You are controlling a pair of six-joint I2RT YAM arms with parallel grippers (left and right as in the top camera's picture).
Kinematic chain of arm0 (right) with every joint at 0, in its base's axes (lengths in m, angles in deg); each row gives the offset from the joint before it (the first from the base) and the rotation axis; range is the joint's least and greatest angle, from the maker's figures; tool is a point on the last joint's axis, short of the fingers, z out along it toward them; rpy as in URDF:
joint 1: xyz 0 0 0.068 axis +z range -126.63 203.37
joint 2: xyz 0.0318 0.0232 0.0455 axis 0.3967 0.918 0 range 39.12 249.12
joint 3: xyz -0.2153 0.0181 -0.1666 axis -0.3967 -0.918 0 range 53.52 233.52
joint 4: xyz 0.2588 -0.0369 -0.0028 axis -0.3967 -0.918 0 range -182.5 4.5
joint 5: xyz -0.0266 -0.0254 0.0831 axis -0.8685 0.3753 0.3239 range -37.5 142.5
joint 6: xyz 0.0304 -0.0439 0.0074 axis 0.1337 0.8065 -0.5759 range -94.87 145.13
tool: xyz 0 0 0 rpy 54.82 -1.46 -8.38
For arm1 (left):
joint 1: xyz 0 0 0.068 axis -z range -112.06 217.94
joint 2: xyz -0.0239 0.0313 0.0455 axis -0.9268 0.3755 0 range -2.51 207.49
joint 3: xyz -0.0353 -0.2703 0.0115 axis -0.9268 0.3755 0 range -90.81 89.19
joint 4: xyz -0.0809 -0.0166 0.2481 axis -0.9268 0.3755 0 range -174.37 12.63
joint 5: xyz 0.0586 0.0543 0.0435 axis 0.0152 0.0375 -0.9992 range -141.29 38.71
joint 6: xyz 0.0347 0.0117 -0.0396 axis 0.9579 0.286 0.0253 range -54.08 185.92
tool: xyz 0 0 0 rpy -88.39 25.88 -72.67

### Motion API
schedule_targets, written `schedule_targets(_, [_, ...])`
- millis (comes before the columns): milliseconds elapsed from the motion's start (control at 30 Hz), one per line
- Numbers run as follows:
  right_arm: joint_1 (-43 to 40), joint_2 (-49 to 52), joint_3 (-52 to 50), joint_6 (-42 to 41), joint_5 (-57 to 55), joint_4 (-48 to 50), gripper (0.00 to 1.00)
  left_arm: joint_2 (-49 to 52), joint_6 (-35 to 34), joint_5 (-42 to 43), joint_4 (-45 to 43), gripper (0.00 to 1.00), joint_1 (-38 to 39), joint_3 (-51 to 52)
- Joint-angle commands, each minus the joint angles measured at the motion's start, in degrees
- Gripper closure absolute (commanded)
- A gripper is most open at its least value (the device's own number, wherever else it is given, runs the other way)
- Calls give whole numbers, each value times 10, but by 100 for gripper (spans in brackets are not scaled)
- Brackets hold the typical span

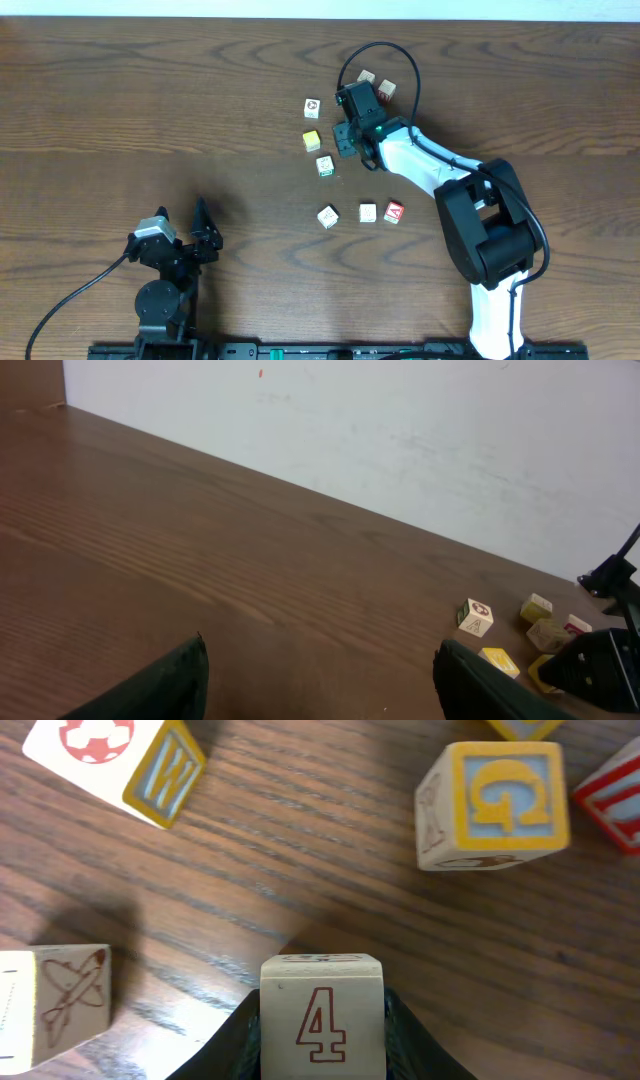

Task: Lift 5 blocks

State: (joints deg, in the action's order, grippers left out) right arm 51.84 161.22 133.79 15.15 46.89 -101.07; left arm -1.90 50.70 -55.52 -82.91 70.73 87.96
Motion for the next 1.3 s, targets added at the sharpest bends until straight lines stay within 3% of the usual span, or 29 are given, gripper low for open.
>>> schedule_targets(0, [9,-5,5,-4,-2,-6,77,-3,-1,-8,24,27,-1,10])
schedule_targets(233, [-4,-87,5,-7,-2,-29,78,-3,-1,-8,24,27,-1,10])
schedule_targets(433, [-42,-234,5,-8,-30,-172,88,-3,-1,-8,24,28,-1,10])
schedule_targets(533, [-71,-283,5,-51,-89,-266,95,-3,-1,-8,24,28,-1,10])
schedule_targets(767, [-158,-333,-11,-112,-75,-424,95,-3,-1,-8,24,28,-1,10])
schedule_targets(1000, [-159,-333,-127,-115,-47,-375,95,-3,-1,-8,24,27,-1,10])
schedule_targets(1267, [-132,-333,-348,-144,43,-192,92,-3,-1,-8,24,27,-1,10])
